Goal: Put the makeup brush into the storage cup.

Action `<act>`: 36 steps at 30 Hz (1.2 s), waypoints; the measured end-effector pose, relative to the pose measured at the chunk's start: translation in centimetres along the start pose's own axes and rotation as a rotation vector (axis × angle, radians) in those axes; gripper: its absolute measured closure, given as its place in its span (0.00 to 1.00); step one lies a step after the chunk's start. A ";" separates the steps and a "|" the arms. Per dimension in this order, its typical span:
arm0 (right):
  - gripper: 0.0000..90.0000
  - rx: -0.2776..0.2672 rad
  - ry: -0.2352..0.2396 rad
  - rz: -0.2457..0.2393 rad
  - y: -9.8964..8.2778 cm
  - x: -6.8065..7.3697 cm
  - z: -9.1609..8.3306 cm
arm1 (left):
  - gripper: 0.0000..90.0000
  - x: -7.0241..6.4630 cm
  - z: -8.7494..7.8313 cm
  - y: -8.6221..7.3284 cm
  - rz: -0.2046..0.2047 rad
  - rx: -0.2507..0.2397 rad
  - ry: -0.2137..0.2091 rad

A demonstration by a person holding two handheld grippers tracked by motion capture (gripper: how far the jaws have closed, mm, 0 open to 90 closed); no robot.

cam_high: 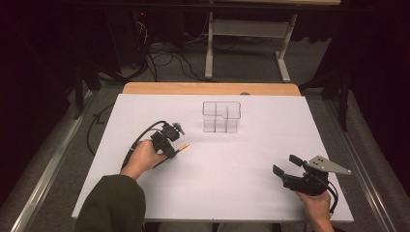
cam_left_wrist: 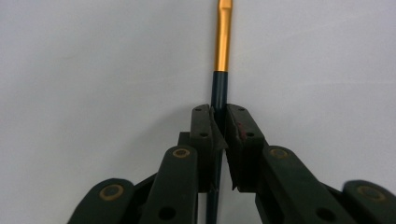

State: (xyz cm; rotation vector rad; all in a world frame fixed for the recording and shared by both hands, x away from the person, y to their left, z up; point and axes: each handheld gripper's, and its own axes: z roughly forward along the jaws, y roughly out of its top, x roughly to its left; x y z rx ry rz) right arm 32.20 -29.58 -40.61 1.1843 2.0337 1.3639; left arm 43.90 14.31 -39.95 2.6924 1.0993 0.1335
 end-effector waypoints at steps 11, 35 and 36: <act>0.25 -0.001 -0.001 0.000 0.0 0.0 0.0 | 0.92 0.0 0.0 0.1 -0.020 -0.004 0.005; 0.25 -0.005 -0.010 0.006 0.0 -0.1 -0.1 | 0.92 -0.8 -1.0 -0.8 -0.038 -0.195 -0.020; 0.25 -0.007 -0.010 0.003 0.0 -0.1 -0.1 | 0.92 -0.9 -1.1 -0.8 -0.035 -0.201 -0.022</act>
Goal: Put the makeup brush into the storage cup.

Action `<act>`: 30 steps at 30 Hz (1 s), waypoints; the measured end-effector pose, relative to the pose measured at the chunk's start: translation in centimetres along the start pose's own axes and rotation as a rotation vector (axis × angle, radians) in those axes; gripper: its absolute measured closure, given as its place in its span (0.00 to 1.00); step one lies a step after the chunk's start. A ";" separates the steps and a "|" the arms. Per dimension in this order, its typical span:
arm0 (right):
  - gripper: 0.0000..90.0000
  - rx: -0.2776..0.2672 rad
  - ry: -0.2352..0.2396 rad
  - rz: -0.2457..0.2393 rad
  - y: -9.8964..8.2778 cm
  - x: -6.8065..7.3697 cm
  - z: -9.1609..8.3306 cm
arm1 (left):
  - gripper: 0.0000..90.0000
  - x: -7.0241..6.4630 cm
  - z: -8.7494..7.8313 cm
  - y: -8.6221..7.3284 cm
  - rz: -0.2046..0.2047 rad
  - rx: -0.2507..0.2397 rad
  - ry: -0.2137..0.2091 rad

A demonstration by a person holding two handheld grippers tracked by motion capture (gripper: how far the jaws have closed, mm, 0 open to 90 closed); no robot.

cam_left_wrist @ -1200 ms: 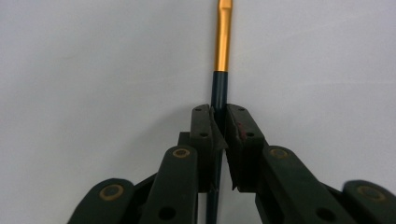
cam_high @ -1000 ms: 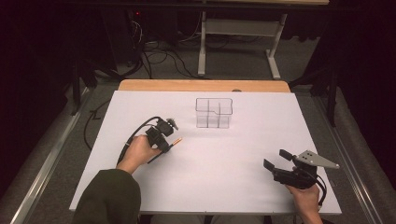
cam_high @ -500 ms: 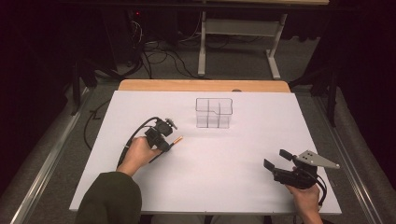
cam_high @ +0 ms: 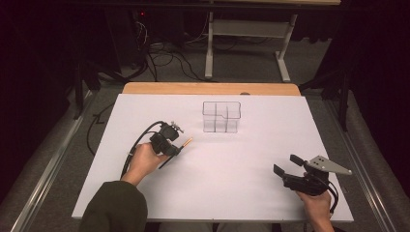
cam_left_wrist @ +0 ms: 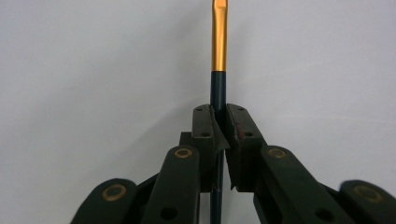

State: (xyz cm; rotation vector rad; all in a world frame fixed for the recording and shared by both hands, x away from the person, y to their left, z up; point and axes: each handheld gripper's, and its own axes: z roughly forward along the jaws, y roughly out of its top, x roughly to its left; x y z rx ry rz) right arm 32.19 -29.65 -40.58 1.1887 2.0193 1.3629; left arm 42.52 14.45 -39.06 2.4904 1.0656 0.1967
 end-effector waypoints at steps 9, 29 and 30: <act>0.24 0.004 -0.010 0.003 0.0 0.0 0.0 | 0.92 -0.5 -0.7 0.1 0.001 -0.041 -0.027; 0.24 0.006 -0.024 0.004 0.0 0.0 0.0 | 0.92 -2.1 -3.0 0.2 0.007 -0.202 -0.099; 0.24 0.006 -0.024 0.004 0.0 0.0 0.0 | 0.92 -2.2 -3.1 0.2 0.010 -0.207 -0.101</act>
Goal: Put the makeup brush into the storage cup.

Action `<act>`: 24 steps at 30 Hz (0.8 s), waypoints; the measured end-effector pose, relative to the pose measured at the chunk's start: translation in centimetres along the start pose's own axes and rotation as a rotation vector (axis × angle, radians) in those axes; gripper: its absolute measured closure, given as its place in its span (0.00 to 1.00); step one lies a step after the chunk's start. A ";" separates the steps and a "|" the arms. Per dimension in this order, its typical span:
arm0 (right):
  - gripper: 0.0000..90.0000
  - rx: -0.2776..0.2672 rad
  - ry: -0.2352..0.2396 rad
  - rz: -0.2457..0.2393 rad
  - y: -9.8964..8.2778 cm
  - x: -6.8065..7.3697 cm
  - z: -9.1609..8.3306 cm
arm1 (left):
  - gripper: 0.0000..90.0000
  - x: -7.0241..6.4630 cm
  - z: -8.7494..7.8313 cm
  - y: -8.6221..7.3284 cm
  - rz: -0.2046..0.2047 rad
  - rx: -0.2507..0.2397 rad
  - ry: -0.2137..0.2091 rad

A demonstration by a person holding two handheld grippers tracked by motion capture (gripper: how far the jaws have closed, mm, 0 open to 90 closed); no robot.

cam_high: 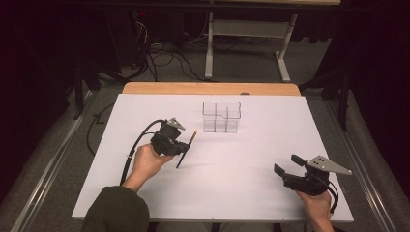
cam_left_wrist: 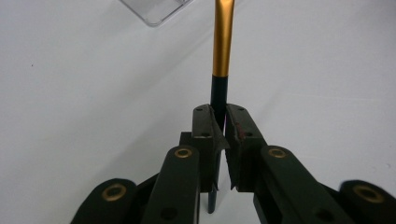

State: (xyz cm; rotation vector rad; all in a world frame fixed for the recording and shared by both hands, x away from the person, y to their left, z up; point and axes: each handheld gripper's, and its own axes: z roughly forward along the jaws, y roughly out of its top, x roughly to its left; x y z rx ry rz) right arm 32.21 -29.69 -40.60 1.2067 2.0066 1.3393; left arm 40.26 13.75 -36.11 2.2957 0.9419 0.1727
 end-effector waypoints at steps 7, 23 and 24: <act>0.24 0.000 0.000 0.002 0.0 0.0 0.0 | 0.92 -0.8 -0.5 0.0 0.004 -0.058 -0.016; 0.24 0.002 -0.001 0.002 0.0 0.0 0.0 | 0.92 -2.1 -1.7 -0.4 0.040 -0.137 -0.034; 0.24 0.003 -0.001 0.004 0.0 0.0 0.0 | 0.92 -2.2 -1.7 -0.4 0.041 -0.141 -0.037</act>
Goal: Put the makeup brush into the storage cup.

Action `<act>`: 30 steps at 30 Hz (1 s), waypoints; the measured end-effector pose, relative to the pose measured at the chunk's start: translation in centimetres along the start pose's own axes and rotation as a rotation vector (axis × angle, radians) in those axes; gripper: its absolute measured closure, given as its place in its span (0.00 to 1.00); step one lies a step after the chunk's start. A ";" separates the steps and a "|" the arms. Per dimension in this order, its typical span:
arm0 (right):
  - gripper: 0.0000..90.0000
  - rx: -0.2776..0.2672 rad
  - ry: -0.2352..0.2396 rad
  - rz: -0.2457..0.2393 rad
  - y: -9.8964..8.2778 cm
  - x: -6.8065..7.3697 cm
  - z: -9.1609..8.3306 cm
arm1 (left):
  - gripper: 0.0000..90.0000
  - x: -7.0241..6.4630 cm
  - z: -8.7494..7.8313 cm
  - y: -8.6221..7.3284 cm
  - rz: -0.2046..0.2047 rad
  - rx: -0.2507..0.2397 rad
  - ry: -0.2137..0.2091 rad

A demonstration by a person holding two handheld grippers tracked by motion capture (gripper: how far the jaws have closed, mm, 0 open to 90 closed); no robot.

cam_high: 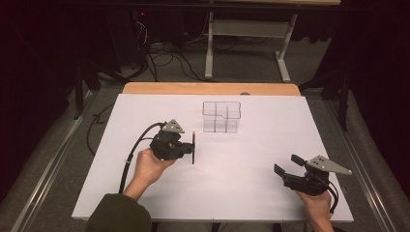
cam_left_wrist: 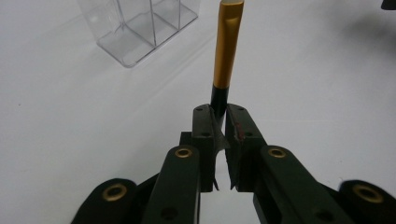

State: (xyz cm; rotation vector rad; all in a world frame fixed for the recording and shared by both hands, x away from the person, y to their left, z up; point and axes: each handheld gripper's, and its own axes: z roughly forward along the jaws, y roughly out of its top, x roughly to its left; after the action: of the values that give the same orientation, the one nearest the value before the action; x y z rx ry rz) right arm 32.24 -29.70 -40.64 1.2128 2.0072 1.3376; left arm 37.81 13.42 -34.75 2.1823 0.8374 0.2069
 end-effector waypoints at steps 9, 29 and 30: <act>0.23 -0.004 0.001 0.000 0.0 0.0 0.0 | 0.92 -0.9 -0.4 -0.3 0.012 -0.028 -0.019; 0.25 0.019 0.000 -0.007 0.0 0.2 0.0 | 0.92 -3.3 -0.7 -0.6 0.050 -0.081 -0.089; 0.25 0.021 0.001 -0.009 0.1 0.2 0.0 | 0.92 -3.4 -0.8 -0.6 0.051 -0.082 -0.093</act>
State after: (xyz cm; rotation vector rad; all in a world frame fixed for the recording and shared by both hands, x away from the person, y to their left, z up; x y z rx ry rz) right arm 32.15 -29.54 -40.56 1.2107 2.0294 1.3162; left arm 34.55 12.03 -34.28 2.1211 0.7097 0.1612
